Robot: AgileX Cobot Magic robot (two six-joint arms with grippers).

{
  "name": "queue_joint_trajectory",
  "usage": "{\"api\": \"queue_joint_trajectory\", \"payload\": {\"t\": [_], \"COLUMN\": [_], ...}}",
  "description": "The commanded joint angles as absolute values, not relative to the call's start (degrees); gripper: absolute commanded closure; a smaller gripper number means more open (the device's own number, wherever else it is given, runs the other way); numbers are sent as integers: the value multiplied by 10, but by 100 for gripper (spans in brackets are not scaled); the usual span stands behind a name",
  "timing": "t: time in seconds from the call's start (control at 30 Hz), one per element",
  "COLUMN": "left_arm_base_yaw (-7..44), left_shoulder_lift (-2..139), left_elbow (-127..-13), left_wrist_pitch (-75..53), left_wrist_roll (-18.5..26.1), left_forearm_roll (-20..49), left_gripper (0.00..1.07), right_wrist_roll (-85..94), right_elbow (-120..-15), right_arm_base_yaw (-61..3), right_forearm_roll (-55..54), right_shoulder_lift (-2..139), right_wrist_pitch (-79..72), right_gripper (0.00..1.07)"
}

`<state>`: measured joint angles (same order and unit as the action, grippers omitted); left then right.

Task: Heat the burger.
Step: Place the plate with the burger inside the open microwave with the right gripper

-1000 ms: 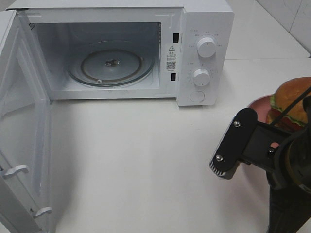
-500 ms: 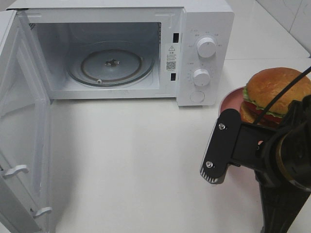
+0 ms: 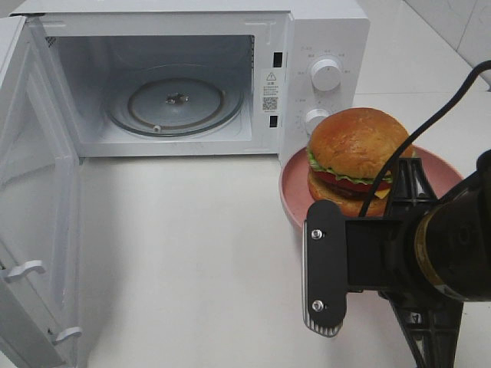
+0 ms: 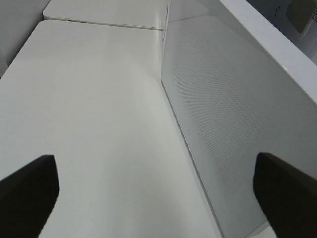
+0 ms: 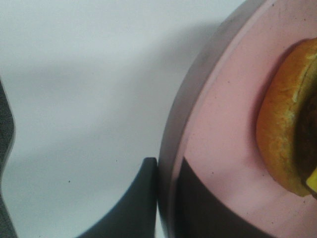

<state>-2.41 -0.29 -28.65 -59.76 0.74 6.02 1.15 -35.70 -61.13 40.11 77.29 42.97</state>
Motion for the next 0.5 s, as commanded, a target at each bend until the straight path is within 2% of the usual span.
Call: {"api": "queue_joint_trajectory", "payload": {"t": [0.03,0.5], "left_arm_base_yaw": [-26,-26], "left_shoulder_lift": [-14,-14], "left_elbow": [-285,-285], "left_wrist_pitch": [-592,-592], "left_wrist_roll": [8,8], "left_forearm_roll": [60,60], "left_gripper": [7,7], "right_wrist_roll": [42,209], "right_elbow": [-358,-358], "right_arm_base_yaw": [-614,-612], "right_forearm_roll": [435,419], "right_shoulder_lift": [768,768], "right_wrist_pitch": [409,337], "right_gripper": [107,107]}}
